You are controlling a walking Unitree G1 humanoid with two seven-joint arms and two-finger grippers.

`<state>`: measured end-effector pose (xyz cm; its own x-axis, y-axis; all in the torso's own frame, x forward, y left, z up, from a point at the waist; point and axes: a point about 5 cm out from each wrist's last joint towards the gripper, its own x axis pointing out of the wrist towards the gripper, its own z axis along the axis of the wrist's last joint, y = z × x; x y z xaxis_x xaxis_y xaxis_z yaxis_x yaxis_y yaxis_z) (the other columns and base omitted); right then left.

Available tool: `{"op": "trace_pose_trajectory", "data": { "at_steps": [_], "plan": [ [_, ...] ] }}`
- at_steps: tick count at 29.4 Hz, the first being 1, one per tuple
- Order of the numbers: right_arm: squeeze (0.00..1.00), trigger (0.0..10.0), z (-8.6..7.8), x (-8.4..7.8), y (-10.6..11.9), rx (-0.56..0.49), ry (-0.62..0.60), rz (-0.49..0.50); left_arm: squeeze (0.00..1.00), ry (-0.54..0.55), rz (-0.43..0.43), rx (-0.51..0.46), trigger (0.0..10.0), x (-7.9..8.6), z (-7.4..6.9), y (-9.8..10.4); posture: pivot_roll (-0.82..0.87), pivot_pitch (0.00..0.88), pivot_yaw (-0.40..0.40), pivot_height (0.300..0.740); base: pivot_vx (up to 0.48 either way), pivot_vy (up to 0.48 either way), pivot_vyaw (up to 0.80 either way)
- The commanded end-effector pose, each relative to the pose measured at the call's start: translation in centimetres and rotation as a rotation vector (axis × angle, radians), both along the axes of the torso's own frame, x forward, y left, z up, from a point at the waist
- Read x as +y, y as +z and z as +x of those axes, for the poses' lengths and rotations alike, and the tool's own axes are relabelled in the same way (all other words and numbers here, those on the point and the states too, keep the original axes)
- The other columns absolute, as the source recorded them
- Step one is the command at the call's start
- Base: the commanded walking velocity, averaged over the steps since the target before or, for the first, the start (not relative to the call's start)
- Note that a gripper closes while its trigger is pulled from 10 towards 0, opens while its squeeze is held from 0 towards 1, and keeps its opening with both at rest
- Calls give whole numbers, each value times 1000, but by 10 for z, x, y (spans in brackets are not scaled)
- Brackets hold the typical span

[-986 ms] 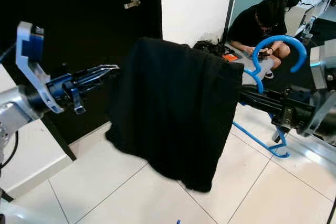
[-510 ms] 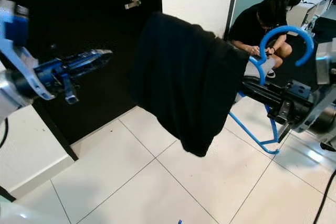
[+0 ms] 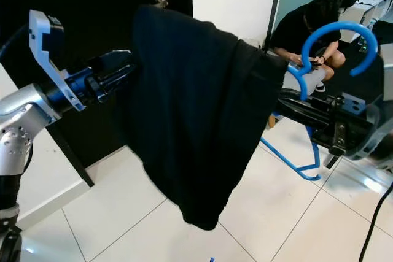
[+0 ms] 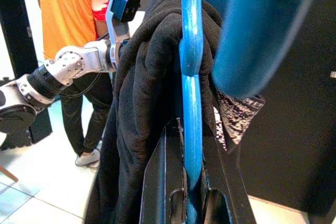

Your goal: Hang hanger

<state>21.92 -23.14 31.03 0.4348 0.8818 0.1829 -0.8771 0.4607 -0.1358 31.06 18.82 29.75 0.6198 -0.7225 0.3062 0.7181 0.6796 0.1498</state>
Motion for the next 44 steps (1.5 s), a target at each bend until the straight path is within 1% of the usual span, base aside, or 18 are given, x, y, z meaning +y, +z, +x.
{"op": "trace_pose_trajectory", "data": {
  "at_steps": [1, 3, 8, 14, 15, 17, 20, 21, 22, 25, 26, 27, 31, 32, 33, 34, 41, 44],
  "plan": [
    [0, 10000, -6, 4, 8, -45, 33, 4, 1000, 37, 30, -25, 10000, 8, 2, 6, 13, 0, 16, 740, 0, 0, 0],
    [0, 10000, -8, 5, 9, -43, 41, 8, 1000, 65, 37, -51, 10000, 17, 1, 11, 13, 0, 13, 740, 0, 0, 0],
    [0, 10000, -9, 5, 10, -43, 47, 11, 1000, 55, 32, -64, 10000, 20, -1, 14, 17, 0, 11, 740, 0, 0, 0],
    [0, 10000, -9, 6, 11, -43, 58, 12, 1000, 14, 19, -48, 10000, 16, -3, 9, 17, 0, 9, 740, 0, 0, 0],
    [0, 10000, -9, 6, 11, -42, 61, 12, 1000, -21, 14, -30, 10000, 10, -4, 4, 15, 0, 10, 740, 0, 0, 0],
    [0, 10000, -9, 6, 11, -42, 61, 12, 1000, -21, 14, -30, 10000, 10, -4, 4, 15, 0, 10, 740, 0, 0, 0],
    [0, 10000, -10, 7, 12, -41, 65, 11, 1000, -94, -2, 5, 10000, 1, -7, -4, 14, 0, 10, 740, 0, 0, 0],
    [0, 10000, -10, 7, 12, -41, 65, 11, 1000, -94, -2, 5, 10000, 1, -7, -4, 14, 0, 10, 740, 0, 0, 0],
    [0, 10000, -10, 8, 12, -41, 65, 11, 1000, -137, -7, 24, 5569, -4, -9, -7, 12, 0, 11, 740, 0, 0, 0],
    [0, 10000, -10, 8, 12, -41, 65, 11, 1000, -137, -7, 24, 5569, -4, -9, -7, 12, 0, 11, 740, 0, 0, 0],
    [0, 10000, -10, 8, 12, -40, 62, 10, 824, -179, -12, 38, 0, -7, -11, -9, 11, 0, 12, 740, 0, 0, 0],
    [0, 10000, -9, 7, 11, -38, 53, 7, 553, -219, -19, 50, 0, -9, -14, -10, 12, 0, 12, 740, 0, 0, 0],
    [0, 10000, -9, 7, 11, -38, 53, 7, 553, -219, -19, 50, 0, -9, -14, -10, 12, 0, 12, 740, 0, 0, 0],
    [0, 10000, -9, 7, 11, -37, 44, 7, 263, -244, -28, 58, 0, -8, -16, -9, 13, 0, 12, 740, 0, 0, 0],
    [0, 10000, -7, 6, 10, -36, 32, 6, 118, -260, -49, 60, 0, -5, -18, -7, 15, 0, 9, 740, 0, 0, 0],
    [0, 10000, -6, 5, 10, -34, 22, 4, 35, -278, -77, 58, 0, -2, -20, -4, 17, 0, 7, 740, 0, 0, 0],
    [0, 10000, -5, 3, 10, -32, 11, -1, 0, -306, -127, 44, 0, 5, -25, 3, 16, 0, 6, 740, 0, 0, 0],
    [0, 10000, -4, 3, 11, -32, 7, -3, 0, -329, -128, 53, 0, 3, -28, 2, 16, 0, 5, 740, 0, 0, 0]
  ]
}}
